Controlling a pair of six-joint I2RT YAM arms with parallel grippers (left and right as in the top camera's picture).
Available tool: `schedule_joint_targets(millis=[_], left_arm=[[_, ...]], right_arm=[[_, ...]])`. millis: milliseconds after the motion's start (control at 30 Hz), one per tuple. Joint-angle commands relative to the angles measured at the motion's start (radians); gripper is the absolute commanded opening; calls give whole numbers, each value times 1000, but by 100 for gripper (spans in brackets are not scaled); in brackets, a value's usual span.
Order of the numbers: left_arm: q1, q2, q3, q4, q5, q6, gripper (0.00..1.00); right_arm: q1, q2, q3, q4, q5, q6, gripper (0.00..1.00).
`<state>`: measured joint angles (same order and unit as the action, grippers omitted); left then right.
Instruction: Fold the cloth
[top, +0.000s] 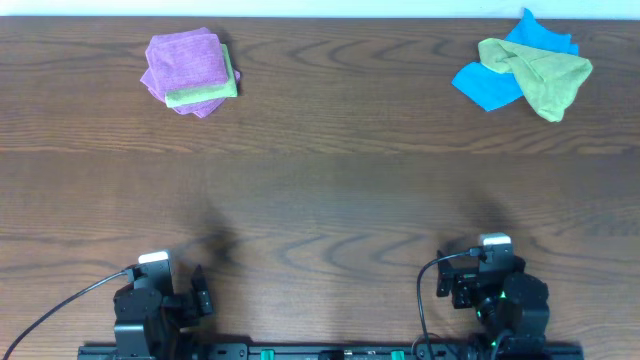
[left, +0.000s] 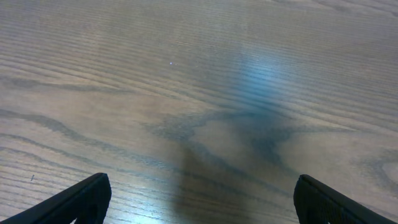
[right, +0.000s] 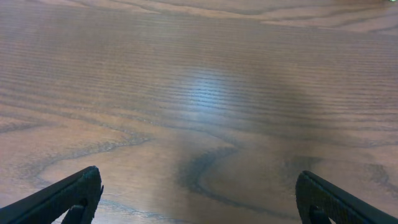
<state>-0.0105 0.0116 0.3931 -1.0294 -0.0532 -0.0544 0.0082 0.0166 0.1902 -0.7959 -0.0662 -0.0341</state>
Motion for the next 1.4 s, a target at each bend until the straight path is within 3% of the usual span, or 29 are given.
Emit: schedule_joint_targets(millis=[0,1033,1233,1367], left_arm=[[-5,-8,-5,-6,-12,6,95],[-5,-8,-5,-6,-12,6,95],[-5,-8,-5,-6,-12,6,95],[-5,-8,-5,-6,-12,6,95]], right_arm=[[-9,-11,-11,-1,10,-8,99],[-11,-10,-5,-5,10,-8,99],[-56,132,197,14,6,23,99],[-137,433,521,-51,6,51,99]])
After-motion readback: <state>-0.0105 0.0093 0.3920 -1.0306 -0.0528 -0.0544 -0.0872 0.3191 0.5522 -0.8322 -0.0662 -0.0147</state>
